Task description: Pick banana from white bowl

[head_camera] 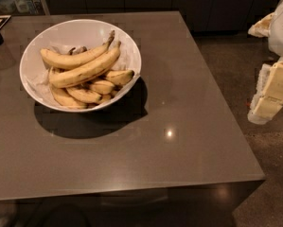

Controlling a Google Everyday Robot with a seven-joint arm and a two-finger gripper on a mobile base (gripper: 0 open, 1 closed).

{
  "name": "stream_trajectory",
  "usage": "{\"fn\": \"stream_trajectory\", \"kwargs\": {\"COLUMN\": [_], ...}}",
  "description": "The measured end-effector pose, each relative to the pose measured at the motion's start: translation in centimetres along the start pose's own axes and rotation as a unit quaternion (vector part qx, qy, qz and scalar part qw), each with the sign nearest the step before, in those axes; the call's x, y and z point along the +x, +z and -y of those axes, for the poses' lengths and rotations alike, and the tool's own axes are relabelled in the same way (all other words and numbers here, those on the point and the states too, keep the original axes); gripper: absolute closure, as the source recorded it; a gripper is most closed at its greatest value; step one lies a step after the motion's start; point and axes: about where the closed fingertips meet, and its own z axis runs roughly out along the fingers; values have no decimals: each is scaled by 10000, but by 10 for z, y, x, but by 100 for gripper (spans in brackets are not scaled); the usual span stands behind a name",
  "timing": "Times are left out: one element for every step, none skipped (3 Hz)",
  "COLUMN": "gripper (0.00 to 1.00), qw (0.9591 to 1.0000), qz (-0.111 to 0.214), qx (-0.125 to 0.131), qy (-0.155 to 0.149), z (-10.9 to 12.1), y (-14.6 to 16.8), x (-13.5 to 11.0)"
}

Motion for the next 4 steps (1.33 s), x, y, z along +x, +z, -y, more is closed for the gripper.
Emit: {"fn": "stream_trajectory", "kwargs": {"gripper": [0,0,0,0], "qw": [10000,9999,9980,9920], "qz": [0,8,9,16], "qx": [0,158,271,231], "qy": [0,-63,-574,-1239], "z": [0,3,5,1], "y": [0,-1,-7,-6], "x": [0,-14,-60,-108]}}
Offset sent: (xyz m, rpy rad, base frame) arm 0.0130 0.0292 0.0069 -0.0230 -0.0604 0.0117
